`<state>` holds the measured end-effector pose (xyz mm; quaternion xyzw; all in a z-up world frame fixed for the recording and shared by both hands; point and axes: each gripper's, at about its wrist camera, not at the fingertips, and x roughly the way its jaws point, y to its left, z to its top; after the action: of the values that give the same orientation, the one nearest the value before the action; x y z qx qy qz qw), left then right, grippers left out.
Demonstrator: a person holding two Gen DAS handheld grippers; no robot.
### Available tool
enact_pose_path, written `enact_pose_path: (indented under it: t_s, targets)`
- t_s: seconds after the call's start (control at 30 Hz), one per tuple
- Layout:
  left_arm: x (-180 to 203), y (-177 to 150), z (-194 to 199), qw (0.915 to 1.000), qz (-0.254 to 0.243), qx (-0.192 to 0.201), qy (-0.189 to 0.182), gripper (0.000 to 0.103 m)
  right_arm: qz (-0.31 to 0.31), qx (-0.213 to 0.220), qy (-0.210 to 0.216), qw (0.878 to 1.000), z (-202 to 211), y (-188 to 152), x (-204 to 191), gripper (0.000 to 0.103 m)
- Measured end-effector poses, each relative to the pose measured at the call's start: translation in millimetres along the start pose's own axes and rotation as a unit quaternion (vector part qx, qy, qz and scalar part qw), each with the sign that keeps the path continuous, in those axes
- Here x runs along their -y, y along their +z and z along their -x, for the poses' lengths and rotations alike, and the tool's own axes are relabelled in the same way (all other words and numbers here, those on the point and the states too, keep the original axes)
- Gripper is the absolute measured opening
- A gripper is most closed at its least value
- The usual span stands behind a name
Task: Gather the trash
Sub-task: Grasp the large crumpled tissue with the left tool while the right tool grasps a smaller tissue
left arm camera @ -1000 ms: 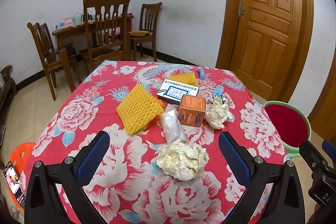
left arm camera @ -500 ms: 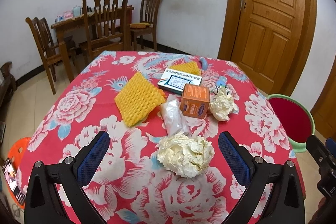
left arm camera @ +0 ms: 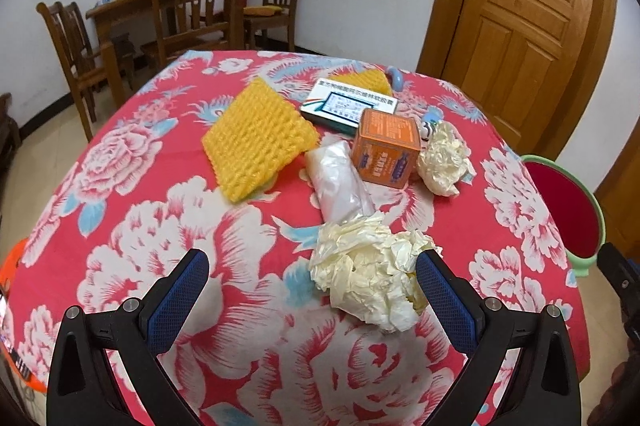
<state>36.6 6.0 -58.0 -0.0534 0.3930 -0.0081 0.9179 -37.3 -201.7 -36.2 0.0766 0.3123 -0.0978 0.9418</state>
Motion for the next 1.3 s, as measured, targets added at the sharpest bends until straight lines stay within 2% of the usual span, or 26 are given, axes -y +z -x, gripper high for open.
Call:
enact_pose_path:
  t_s: [0.17, 0.33, 0.4, 0.47, 0.7, 0.87, 1.07, 1.17, 1.3]
  targets:
    - [7, 0, -4, 0.9996, -0.009, -0.006, -0.025, 0.101, 0.0, -0.011, 0.005, 1.0, -7, -1, 0, 0.101]
    - [12, 1, -5, 0.997, -0.016, -0.018, -0.074, 0.076, 0.002, -0.014, 0.008, 1.0, -11, 1, 0, 0.101]
    - [15, 0, -5, 0.9943, -0.021, -0.025, -0.102, 0.058, 0.005, -0.015, 0.009, 1.0, -13, 2, -1, 0.101]
    - [19, 1, -5, 0.9914, -0.025, -0.031, -0.125, 0.044, 0.009, -0.018, 0.014, 1.0, -14, 5, -3, 0.101]
    - [17, 13, 7, 0.9901, -0.031, -0.025, -0.135, 0.04, 0.027, -0.03, 0.034, 0.999, -24, 17, -16, 0.101]
    - [6, 32, 14, 0.9917, -0.032, -0.011, -0.124, 0.04, 0.033, -0.05, 0.065, 0.996, -33, 29, -31, 0.101]
    - [-7, 57, 20, 0.9936, -0.043, 0.021, -0.102, 0.04, 0.034, -0.06, 0.08, 0.994, -48, 45, -55, 0.101]
    - [-15, 70, 16, 0.9946, -0.05, 0.038, -0.082, 0.04, 0.034, -0.069, 0.088, 0.993, -58, 52, -66, 0.097]
    - [-27, 82, 5, 0.9953, -0.047, 0.041, -0.074, 0.04, 0.035, -0.089, 0.095, 0.991, -75, 59, -83, 0.09]
